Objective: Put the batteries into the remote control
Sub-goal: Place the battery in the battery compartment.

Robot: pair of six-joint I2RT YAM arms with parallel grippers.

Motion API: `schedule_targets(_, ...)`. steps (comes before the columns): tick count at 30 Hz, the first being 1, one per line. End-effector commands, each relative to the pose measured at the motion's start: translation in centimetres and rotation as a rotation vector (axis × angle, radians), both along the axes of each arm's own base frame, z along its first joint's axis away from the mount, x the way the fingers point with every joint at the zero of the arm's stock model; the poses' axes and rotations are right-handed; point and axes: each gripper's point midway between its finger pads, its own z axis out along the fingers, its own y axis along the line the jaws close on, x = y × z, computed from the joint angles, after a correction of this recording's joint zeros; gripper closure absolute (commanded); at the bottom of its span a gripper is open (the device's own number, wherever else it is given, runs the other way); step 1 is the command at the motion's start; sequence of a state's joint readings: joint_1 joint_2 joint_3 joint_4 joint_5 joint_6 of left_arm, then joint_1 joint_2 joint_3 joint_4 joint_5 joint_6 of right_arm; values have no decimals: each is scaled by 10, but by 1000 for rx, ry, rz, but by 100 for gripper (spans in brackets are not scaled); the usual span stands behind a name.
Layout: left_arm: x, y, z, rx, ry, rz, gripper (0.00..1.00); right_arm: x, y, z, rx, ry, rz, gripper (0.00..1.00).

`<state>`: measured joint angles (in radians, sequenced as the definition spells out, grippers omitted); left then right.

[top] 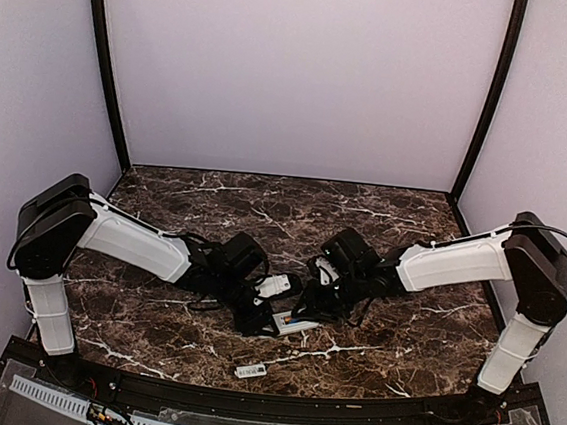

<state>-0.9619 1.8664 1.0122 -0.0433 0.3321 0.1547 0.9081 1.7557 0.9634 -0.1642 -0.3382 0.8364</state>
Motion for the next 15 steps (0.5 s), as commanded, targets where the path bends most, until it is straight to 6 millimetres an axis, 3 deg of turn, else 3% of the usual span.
schedule_targets(1, -42, 35, -54, 191, 164, -28, 63, 2, -7, 12, -57, -55, 12, 73)
schedule_targets(6, -42, 35, -54, 192, 163, -32, 63, 3, -7, 20, -54, -69, 20, 67)
schedule_targets(15, -42, 36, -56, 200, 168, -33, 64, 6, -17, 25, -114, -96, 15, 71)
